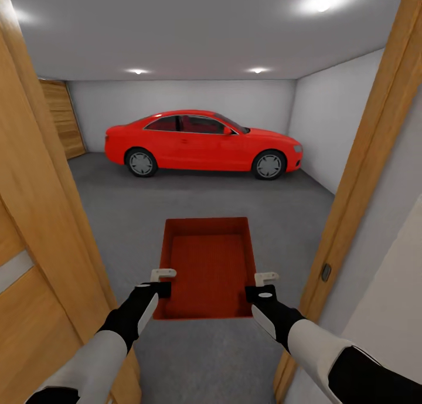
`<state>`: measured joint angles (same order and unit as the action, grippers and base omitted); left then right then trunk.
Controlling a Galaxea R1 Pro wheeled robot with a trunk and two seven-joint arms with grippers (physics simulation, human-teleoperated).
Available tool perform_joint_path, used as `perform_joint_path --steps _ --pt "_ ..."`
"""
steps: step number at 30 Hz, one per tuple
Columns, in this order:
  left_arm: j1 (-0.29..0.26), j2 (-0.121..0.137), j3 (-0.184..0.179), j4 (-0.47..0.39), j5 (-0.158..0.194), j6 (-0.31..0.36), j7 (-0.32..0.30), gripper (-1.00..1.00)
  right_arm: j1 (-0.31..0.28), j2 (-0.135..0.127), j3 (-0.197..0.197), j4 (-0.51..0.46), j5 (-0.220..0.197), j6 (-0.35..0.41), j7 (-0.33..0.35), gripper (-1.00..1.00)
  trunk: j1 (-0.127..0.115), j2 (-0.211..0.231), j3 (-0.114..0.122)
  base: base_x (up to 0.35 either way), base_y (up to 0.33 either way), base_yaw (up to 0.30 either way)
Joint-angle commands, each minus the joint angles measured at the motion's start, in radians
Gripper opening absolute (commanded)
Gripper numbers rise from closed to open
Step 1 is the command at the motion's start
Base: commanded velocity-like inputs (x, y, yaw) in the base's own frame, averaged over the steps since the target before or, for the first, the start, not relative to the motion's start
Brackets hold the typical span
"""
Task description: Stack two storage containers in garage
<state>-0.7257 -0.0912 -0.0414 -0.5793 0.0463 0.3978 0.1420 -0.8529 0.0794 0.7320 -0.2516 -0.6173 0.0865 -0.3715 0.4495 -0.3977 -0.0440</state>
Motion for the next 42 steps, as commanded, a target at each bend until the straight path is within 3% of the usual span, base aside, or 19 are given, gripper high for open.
perform_joint_path --steps 1,42 --pt "0.0 -0.002 -0.005 0.001 0.01 0.006 0.012 -1.0 -0.002 0.0 -0.02 -0.012 0.025 0.009 -0.076 -1.0 0.001 -0.002 -0.002 0.0 0.0 -0.008" --pt "0.0 -0.004 -0.005 0.001 0.012 0.006 0.012 -1.0 -0.002 0.0 -0.02 -0.012 0.024 0.009 -0.075 -1.0 0.001 -0.002 -0.002 0.009 0.013 -0.026"
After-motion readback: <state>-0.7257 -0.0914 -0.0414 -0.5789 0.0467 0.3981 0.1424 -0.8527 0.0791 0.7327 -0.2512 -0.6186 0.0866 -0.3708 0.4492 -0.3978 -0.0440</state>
